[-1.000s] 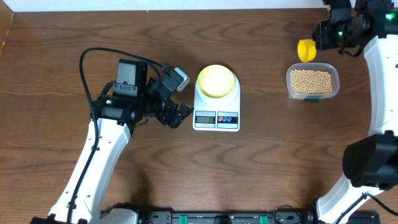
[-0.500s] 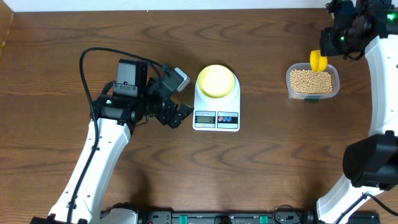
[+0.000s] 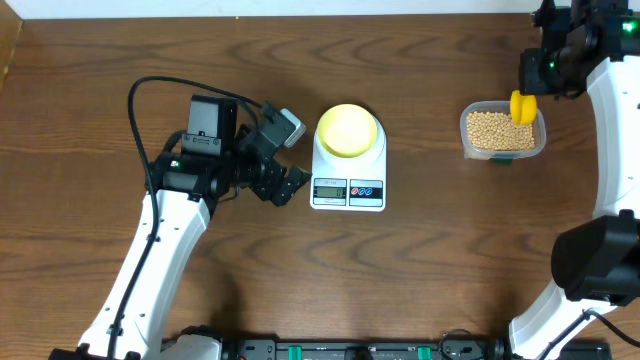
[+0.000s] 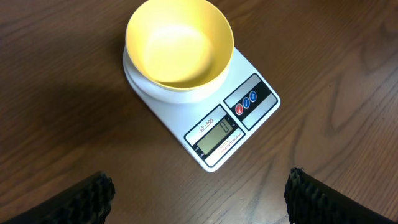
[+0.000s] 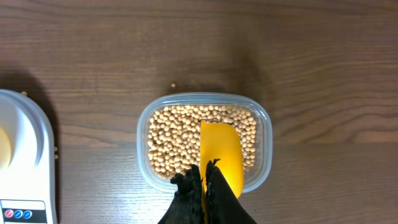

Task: Scoop item into bowl and weigh 50g on scale
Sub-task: 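Move the yellow scoop with the right gripper down into the soybean tub, then drag the scoop through the soybeans and lift it out full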

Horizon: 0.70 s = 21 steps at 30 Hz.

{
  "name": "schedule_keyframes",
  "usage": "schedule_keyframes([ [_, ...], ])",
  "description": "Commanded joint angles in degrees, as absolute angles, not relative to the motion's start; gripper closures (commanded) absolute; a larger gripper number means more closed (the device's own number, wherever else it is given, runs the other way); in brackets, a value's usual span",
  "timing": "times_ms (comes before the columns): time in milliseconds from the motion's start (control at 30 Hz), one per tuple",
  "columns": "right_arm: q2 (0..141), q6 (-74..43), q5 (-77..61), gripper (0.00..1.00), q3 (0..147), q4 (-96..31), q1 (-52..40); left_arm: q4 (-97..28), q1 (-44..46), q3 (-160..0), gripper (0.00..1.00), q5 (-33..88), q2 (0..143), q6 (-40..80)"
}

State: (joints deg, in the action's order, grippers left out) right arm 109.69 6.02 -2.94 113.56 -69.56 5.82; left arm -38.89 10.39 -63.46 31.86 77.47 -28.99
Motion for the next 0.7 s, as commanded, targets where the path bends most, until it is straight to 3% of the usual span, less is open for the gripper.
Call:
schedule_keyframes([
  [0,109.8,5.2,-1.0,0.98,112.6,-69.3,6.1,-38.9,10.3,-64.0,0.10,32.9,76.8,-30.0],
  [667,109.9,5.2,-0.4,0.98,101.8,-64.9,6.5,-38.9,10.3,-64.0,0.10,32.9,76.8,-30.0],
])
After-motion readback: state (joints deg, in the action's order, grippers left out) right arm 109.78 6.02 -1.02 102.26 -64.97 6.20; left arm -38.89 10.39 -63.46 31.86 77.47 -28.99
